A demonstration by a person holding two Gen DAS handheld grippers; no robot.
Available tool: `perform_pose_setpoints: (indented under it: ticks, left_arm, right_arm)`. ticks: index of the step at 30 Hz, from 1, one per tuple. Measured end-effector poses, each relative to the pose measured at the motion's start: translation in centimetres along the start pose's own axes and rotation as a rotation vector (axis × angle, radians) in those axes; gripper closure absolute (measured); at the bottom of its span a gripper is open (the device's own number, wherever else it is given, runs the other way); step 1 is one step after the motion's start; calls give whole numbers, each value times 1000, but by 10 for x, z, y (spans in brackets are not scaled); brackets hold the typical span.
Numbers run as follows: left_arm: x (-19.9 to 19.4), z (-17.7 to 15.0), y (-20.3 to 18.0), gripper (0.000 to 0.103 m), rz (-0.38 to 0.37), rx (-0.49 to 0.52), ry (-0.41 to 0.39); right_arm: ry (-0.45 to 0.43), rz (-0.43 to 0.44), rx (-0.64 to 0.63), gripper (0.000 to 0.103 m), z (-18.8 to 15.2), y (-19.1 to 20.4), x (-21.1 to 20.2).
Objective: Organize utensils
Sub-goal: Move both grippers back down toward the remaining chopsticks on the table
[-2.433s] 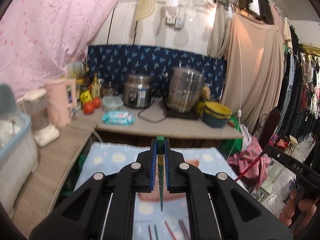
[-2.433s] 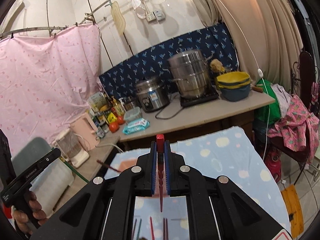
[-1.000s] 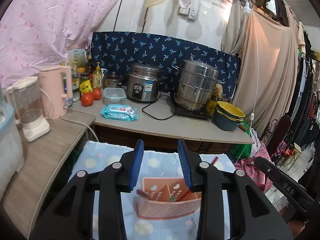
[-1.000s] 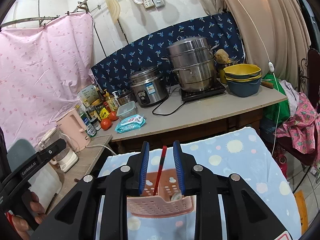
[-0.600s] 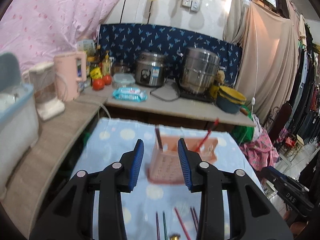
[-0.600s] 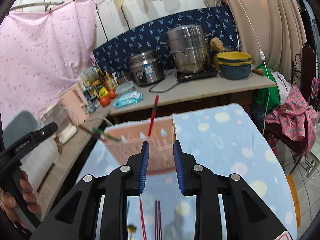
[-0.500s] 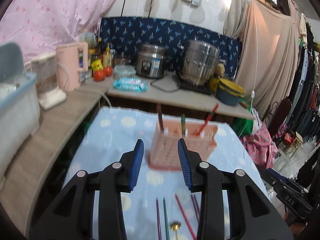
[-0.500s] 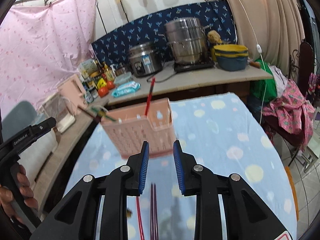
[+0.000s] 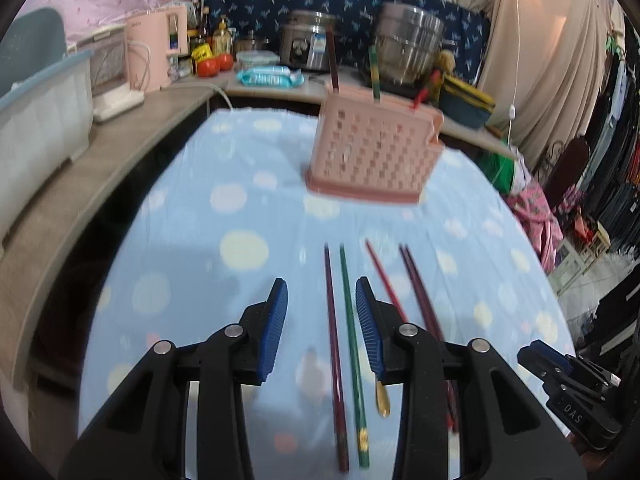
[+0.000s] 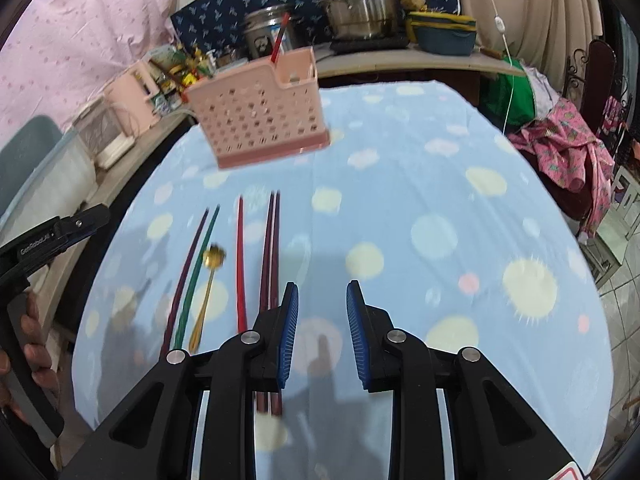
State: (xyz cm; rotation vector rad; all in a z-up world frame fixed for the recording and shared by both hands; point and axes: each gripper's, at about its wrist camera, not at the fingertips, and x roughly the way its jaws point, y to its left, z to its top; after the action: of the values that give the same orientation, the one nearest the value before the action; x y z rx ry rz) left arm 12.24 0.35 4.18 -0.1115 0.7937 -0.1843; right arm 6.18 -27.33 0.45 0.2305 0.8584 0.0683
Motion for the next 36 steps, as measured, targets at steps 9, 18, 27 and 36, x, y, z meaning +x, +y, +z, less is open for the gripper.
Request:
perform_pose_setpoints:
  ticks: [9,18,27,36]
  left_arm:
    - [6,-60,-1,69,-5,6,117]
    - [8,-89,-4,69,-23,13,167]
    - [13,-94,-9,69,-32,20,189]
    - [22,-102,-8,69,-26,18,223]
  right_arm:
    - [76,26,-57,78,-44,18,6]
    - [107,37,-82,82,-59,27,13]
    - [136,32,-83,88,-65,27,23]
    - [147,27,-89,89,-66,28,30]
